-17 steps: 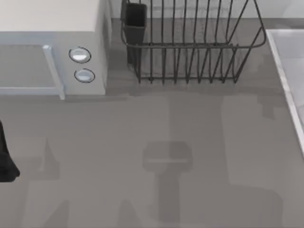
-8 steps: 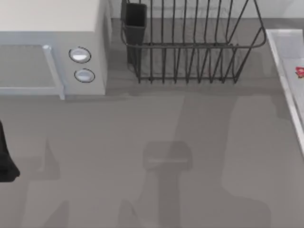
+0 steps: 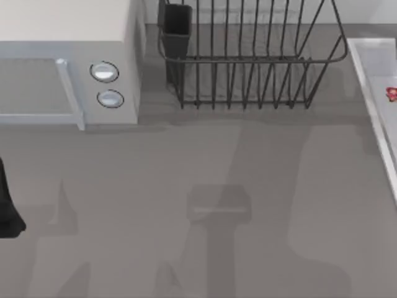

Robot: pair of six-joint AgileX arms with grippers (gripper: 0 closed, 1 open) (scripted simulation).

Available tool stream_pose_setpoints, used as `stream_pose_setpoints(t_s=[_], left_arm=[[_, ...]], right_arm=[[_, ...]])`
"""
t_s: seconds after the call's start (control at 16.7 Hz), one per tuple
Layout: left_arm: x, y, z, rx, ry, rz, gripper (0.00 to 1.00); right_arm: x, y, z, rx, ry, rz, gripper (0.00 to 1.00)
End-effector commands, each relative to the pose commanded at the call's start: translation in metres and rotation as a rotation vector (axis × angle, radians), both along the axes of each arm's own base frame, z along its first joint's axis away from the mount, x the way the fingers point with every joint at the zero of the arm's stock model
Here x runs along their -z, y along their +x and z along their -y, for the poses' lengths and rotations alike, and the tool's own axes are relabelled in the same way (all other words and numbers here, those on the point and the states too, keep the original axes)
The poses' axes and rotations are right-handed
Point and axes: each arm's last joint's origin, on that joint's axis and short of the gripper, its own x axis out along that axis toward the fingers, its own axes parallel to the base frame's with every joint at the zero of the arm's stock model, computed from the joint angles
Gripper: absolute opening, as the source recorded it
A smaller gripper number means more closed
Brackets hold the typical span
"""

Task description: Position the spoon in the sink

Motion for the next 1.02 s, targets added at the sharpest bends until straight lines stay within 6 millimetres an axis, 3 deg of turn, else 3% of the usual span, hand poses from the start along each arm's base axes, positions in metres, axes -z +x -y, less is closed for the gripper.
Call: stream_pose_setpoints(t_s=[0.66,1.02], left_arm=[[0.0,0.0,0.0,0.0,0.0,0.0,1.0],[0.0,0.0,0.0,0.0,0.0,0.0,1.0]], right_arm=[[0.0,0.0,0.0,0.0,0.0,0.0,0.98],[0.0,0.0,0.0,0.0,0.0,0.0,1.0]])
